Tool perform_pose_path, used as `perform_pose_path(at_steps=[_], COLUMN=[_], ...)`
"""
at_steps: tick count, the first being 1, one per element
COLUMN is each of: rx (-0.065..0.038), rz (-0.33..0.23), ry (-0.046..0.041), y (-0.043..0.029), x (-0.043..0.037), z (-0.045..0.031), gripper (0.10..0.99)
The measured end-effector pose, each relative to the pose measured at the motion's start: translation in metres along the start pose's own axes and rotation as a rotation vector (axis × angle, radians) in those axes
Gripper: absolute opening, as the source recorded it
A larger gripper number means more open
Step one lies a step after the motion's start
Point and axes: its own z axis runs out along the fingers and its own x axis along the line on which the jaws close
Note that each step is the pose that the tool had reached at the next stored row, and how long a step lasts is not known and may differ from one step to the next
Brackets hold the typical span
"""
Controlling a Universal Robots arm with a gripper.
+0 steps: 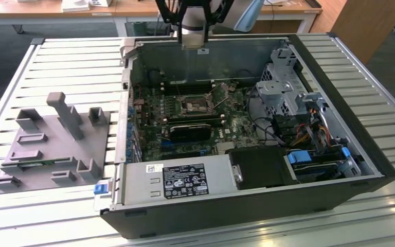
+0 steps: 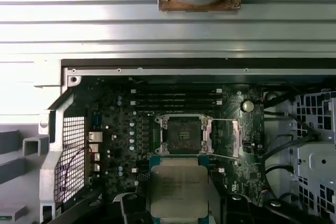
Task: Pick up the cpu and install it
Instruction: 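Pick up the cpu and move it towards the insertion slot, then place the cpu into insertion slot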
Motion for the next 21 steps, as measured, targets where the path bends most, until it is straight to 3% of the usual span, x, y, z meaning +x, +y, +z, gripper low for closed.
perform_pose_path(at_steps=[10, 17, 21], rx=[0.0, 0.002, 0.002], rz=[0.011, 0.017, 0.057], ry=[-0.0012, -0.0017, -0.0045], y=[0.0034, 0.0035, 0.0037], x=[-0.02, -0.0223, -0.0224], z=[0.0025, 0.0025, 0.0027], gripper=[0.525, 0.525, 0.525])
